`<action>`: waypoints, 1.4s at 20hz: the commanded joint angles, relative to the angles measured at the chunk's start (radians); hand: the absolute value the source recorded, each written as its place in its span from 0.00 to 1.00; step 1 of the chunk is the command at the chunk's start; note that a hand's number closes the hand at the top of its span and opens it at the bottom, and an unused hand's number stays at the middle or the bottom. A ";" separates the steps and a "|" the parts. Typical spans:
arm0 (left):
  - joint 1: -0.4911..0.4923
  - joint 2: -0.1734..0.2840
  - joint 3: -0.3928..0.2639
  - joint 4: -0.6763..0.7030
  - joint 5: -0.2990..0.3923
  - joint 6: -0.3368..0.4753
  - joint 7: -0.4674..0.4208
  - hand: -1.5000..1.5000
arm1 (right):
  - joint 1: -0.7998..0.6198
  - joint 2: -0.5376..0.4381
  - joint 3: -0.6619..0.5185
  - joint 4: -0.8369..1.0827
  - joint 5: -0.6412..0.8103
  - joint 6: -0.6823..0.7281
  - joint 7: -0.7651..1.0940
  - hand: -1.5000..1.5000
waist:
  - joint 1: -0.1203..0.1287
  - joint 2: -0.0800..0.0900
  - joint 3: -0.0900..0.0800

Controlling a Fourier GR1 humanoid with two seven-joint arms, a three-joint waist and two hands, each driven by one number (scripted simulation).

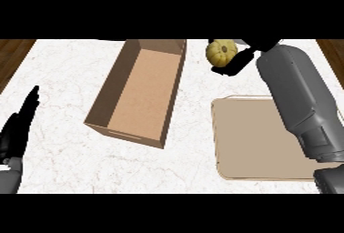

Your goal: Pick the squash from the tray and place it in the cardboard box

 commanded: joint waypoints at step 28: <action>-0.153 -0.052 -0.030 0.078 -0.060 -0.038 0.007 0.50 | -0.378 0.244 0.079 0.466 -0.307 -0.151 0.407 1.00 | 0.115 0.030 -0.004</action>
